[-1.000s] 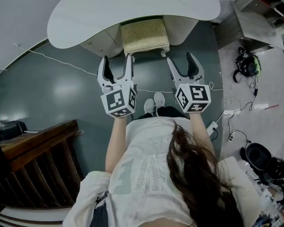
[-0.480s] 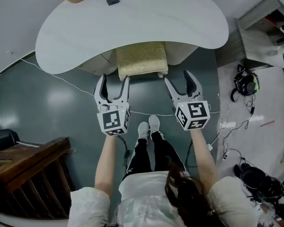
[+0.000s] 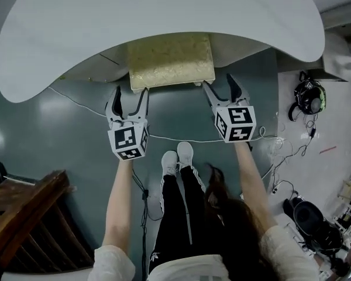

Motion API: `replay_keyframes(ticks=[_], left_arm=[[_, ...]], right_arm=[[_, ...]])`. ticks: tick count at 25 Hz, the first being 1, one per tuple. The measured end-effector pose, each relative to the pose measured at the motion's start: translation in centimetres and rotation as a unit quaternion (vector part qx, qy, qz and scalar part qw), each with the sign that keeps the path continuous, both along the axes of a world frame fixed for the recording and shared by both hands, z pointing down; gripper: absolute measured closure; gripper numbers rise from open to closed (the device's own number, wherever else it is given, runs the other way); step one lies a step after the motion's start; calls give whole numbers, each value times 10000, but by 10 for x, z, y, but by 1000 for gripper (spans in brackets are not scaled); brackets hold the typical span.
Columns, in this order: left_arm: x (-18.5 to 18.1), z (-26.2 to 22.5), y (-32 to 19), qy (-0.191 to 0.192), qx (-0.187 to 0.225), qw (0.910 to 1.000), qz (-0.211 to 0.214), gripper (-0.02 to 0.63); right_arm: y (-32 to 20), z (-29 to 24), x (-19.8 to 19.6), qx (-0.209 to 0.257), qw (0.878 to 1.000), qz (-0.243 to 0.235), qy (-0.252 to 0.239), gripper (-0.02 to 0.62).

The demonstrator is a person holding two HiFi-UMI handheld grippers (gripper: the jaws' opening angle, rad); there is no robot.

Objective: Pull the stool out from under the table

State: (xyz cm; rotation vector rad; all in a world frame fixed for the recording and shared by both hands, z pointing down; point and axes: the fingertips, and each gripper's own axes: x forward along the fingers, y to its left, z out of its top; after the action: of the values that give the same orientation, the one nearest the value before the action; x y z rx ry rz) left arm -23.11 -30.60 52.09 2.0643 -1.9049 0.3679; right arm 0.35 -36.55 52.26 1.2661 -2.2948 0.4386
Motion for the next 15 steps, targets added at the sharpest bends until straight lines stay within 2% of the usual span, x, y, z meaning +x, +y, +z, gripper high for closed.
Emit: replay_keyframes(ticks=[9,15], left_arm=[[-23,185,-2,-228,-962,9951,65,281],[-22,267,4,-371,-1489,9877,298,271]], right_arm=[[-5,185,29,-629,9922,-157,1065,279],[-7,264,49,-1091,9886,127,1030,275]])
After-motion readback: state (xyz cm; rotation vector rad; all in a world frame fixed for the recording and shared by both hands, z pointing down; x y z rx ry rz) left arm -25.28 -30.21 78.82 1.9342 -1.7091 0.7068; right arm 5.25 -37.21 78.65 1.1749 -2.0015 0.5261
